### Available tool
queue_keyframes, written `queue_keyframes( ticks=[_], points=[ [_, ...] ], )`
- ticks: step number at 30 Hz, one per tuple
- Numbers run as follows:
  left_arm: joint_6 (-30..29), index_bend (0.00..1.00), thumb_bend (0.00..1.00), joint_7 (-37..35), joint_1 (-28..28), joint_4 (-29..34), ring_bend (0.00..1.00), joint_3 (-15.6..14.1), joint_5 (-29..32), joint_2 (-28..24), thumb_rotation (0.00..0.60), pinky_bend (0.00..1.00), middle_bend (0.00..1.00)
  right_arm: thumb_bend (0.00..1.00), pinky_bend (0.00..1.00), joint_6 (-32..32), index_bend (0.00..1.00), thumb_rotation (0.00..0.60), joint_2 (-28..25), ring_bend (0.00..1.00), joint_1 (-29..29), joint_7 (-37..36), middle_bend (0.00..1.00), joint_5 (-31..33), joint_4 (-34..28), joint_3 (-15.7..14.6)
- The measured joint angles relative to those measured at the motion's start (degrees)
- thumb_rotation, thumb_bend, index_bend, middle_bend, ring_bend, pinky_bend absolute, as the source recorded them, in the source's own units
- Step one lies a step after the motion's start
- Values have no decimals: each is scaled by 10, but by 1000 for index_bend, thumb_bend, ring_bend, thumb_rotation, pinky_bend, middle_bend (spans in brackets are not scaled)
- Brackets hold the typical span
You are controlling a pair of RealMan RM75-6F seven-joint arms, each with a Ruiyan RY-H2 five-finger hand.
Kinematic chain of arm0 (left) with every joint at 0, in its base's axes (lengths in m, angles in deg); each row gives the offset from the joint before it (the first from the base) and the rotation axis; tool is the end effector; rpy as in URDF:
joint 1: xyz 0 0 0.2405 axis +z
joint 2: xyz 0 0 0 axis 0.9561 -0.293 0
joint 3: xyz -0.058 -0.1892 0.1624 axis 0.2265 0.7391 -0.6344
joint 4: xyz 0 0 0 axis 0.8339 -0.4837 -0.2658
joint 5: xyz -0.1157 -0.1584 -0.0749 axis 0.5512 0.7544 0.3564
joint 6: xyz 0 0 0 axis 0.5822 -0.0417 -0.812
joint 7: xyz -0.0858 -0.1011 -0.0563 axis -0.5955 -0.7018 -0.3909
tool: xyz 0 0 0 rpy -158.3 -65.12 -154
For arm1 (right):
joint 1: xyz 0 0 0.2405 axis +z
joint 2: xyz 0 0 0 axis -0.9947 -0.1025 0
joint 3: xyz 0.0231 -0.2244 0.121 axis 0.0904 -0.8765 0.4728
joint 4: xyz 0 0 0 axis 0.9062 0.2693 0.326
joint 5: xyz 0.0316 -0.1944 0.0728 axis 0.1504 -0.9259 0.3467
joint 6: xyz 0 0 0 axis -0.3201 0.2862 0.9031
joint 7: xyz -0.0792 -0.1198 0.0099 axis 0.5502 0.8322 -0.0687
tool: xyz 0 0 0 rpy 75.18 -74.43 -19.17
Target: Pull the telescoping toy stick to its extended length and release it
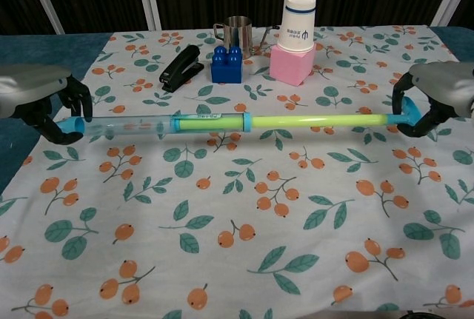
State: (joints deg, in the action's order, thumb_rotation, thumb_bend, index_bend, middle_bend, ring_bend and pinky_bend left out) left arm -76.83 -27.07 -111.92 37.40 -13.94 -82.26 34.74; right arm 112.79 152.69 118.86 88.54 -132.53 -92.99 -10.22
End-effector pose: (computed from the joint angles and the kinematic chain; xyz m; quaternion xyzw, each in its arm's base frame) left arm -0.1901 0.3000 0.0091 -0.6884 -0.4242 -0.2252 0.5436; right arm -0.2188 -0.3302 0.0057 0.6537 -0.4024 0.2624 0.5847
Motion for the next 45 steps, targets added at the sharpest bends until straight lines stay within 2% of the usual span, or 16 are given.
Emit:
queue_keyframes(
  ticks=[13, 27, 31, 33, 35, 38, 41, 45],
  points=[
    [18, 534, 395, -18, 11, -6, 249, -8, -12, -34, 600, 345, 455, 408, 159, -5, 659, 600, -22, 114, -9, -5, 211, 8, 15, 0],
    [25, 531, 395, -28, 17, -14, 249, -11, -18, -41, 600, 345, 452, 409, 159, -13, 659, 600, -37, 114, -14, -9, 211, 13, 22, -1],
    [28, 494, 383, -29, 17, -18, 248, -10, -17, -40, 600, 344, 418, 403, 159, -15, 659, 600, -38, 110, -14, -8, 201, 15, 24, -1],
    [30, 441, 338, -30, 16, -19, 237, -9, -16, -38, 600, 335, 361, 362, 160, -16, 603, 600, -38, 107, -14, -7, 175, 15, 25, -2],
    [31, 341, 230, -29, 16, -19, 190, -10, -16, -36, 600, 293, 252, 261, 156, -17, 388, 600, -39, 80, -14, -6, 105, 18, 25, -3],
    [35, 235, 127, -27, 16, -18, 128, -12, -18, -36, 600, 233, 142, 153, 152, -22, 120, 600, -41, 38, -14, 0, 30, 25, 22, -4],
    [36, 141, 100, -30, 16, -14, 94, -12, -23, -38, 600, 207, 98, 119, 151, -27, 24, 600, -45, 33, -12, 11, 13, 41, 17, -3],
    [34, 29, 96, -38, 18, -9, 89, -11, -35, -44, 600, 200, 90, 114, 152, -27, 0, 600, -53, 33, -10, 21, 9, 54, 8, -1]
  ],
)
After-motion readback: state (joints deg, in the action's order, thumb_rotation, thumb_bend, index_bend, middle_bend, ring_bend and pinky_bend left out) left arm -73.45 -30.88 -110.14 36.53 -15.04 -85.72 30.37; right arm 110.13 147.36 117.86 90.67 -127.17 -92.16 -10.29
